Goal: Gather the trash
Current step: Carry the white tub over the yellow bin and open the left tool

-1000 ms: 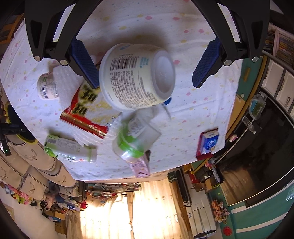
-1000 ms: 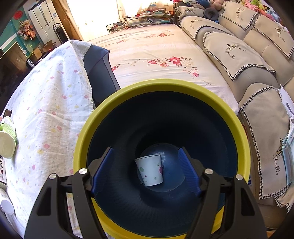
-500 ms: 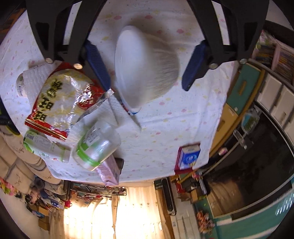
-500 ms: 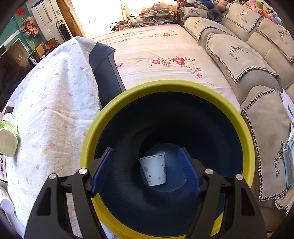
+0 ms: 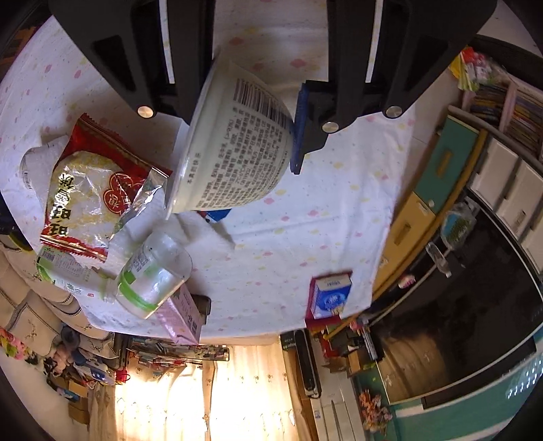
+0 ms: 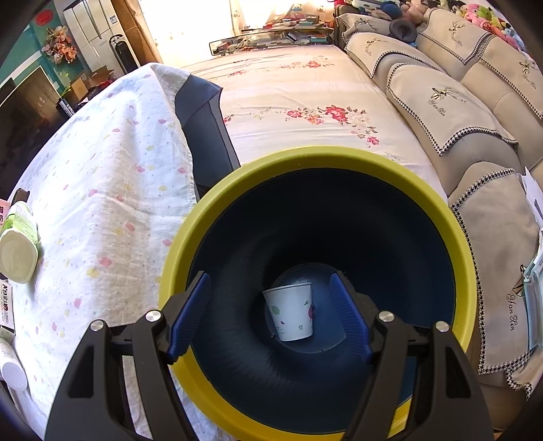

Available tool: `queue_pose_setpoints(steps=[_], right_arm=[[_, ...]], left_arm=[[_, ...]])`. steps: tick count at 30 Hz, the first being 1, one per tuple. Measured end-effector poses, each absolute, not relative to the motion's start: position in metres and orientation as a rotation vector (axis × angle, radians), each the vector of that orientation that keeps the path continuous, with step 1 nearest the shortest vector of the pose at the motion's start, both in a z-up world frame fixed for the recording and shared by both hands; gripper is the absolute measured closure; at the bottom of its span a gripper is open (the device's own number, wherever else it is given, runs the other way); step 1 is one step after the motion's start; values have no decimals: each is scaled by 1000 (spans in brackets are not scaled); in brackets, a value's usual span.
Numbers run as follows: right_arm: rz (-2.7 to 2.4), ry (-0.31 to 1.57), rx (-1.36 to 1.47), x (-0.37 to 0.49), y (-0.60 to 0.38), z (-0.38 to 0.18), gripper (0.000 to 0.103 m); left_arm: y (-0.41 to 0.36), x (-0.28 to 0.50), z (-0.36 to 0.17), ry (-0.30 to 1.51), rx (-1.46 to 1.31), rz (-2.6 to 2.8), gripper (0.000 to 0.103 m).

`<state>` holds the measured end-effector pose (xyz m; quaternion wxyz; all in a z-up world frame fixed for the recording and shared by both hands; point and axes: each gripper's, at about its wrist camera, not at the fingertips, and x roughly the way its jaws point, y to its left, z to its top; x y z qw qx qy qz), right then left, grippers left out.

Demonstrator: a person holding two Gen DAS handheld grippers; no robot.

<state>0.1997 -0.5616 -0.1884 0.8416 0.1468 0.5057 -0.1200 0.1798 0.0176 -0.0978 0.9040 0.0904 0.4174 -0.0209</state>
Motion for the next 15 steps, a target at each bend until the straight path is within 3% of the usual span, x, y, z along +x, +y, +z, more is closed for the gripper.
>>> queue_pose_setpoints(steps=[11,15], right_arm=[[-231,1008,329,185,-564,-171,34],[-225,980,324,177,-565,-161,34]], left_arm=[[8,149,-11,683,261,-27,78],[-31,142,17,620,261,-154,78]])
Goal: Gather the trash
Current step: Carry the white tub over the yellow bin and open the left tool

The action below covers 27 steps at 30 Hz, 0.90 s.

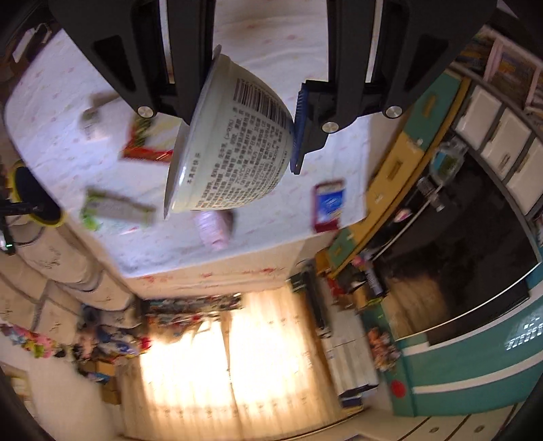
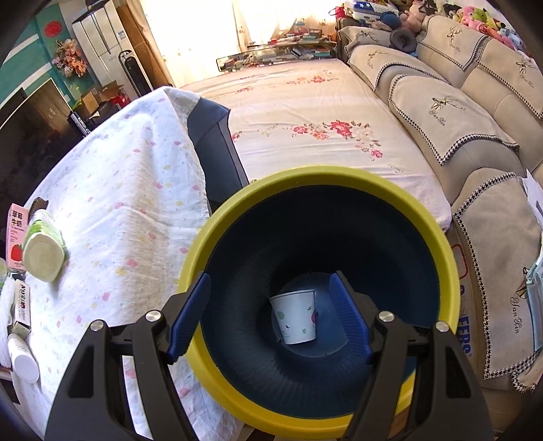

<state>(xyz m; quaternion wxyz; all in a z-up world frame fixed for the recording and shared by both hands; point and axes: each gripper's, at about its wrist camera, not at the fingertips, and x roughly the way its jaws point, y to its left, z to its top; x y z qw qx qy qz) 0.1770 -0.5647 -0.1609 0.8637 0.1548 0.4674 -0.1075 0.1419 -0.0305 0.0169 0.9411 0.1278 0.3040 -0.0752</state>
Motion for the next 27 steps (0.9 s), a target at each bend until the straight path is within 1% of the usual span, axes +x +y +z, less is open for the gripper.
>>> queue_pose_setpoints(steps=[5,9,15,18,21,24,27], right_arm=[[-236,915,310,157,-568,-140,34],[-273,853,284,131,-575,-119,34],[-336,784,271,83,-597,-99,33],[-352,770,282,63,-608,-95,32],[-368,764,293,46,-619,-96,32],[-388,767,304,32,-629,-98,31],[-404,775,316,23,-638,-101,31]], left_arm=[[-122,143,24,592,291,-410,78],[-221,156,5,635,342,-613,78],[-358,169,-28,717,436,-780,78],[-426,174,-51,746,510,-818,78],[-484,187,-82,822,551,-839,78],[-523,194,-112,872,597,-818,78],[-542,203,-138,917,623,-800,78]])
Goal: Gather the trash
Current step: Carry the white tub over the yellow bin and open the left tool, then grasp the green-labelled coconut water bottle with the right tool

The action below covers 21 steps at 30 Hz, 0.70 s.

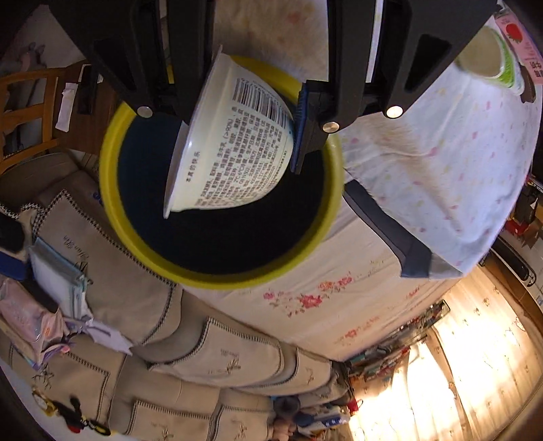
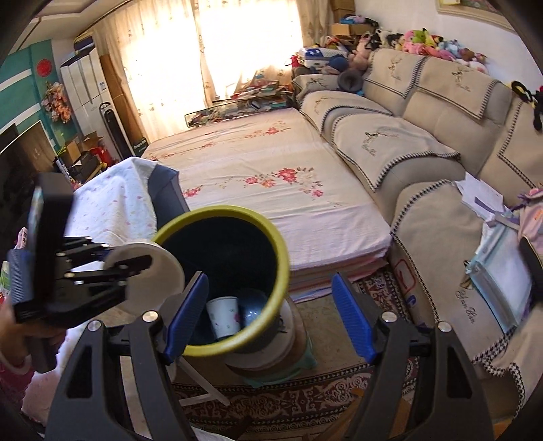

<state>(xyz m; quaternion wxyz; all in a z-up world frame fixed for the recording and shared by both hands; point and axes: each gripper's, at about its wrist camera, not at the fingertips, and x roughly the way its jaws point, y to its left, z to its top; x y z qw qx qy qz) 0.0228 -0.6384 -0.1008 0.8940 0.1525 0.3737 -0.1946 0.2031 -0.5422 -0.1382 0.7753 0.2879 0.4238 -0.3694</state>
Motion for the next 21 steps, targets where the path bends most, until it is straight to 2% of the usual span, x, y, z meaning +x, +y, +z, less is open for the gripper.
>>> queue_pose_setpoints(steps=[2,3,4,10,13,16,21], right_arm=[[-410,782,323,19,-643,-104,31],[-411,783,326,19,-644,-105,31],[-411,784,330,18,-645,-106,31],[-384,797,335,25,-639,-112,31],[-350,810,321,34,-626,-114,31],[-307,827,302,47,-608,-117,31],[-212,841,271,72,-572,-119,31]], left_arm=[[-549,208,-149,949,628,-789,74],[-547,208,-151,955,628,-784,65],[-548,208,-153,954,625,-769,61],[-523,206,-128,912,570,-776,48],[-491,201,-99,869,501,-791,44],[-446,190,-68,813,421,-795,28],[-360,171,-30,740,319,-730,12]])
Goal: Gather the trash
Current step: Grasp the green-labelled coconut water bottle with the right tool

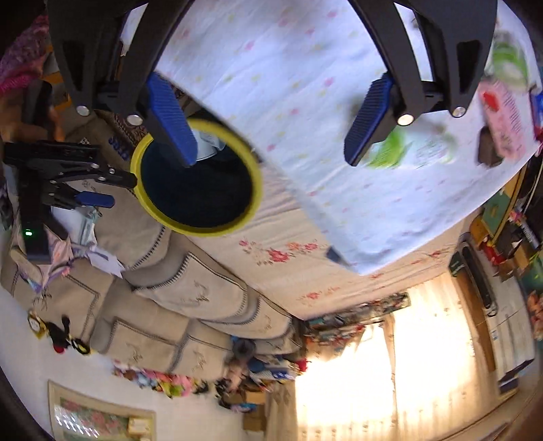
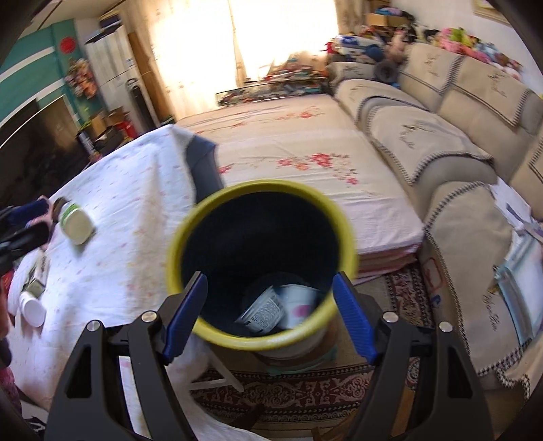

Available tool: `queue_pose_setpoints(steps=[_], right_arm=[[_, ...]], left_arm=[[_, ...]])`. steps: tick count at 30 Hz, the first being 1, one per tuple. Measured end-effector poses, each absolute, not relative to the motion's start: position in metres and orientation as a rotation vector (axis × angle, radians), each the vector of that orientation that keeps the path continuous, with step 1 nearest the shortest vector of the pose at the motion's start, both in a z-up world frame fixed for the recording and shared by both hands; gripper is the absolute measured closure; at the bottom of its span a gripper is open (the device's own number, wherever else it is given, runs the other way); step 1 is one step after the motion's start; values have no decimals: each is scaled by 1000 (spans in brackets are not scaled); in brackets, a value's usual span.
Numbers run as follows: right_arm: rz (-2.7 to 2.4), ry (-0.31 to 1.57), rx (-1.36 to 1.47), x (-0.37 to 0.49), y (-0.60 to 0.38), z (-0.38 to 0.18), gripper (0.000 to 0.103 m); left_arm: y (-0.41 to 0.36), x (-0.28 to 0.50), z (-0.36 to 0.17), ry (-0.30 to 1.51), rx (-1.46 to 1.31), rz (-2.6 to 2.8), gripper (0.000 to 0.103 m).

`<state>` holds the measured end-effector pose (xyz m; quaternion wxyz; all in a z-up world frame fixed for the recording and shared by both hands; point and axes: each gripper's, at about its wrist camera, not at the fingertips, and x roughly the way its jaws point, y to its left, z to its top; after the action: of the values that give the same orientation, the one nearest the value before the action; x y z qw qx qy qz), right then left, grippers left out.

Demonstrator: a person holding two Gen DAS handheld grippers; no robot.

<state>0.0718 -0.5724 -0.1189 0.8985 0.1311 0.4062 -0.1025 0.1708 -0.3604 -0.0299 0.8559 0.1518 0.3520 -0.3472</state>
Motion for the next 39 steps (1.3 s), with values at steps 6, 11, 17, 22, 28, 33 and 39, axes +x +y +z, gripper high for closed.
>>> queue_pose_setpoints(steps=[6,11,17,22,28,33,39], right_arm=[[-41,862,206,104,-504,-118,30],[90,866,134,129,-442,-115,30],[223,815,70,179,-393,-107,22],[257,826,10,230,-371,-115,22],[345,867,20,264,-366,-134,22],[386,879,14,270,-357,-142,32],[403,815,2,250,-350,-125,47]], left_arm=[[-234,150,1,692,189,-561,7],[-143,141,12,652,141,-361,6],[-67,129,5,659,66,-240,6],[-38,124,-11,680,32,-200,6],[-35,125,-22,695,14,-195,6],[-37,130,-29,707,5,-202,6],[-39,135,-37,725,-2,-206,6]])
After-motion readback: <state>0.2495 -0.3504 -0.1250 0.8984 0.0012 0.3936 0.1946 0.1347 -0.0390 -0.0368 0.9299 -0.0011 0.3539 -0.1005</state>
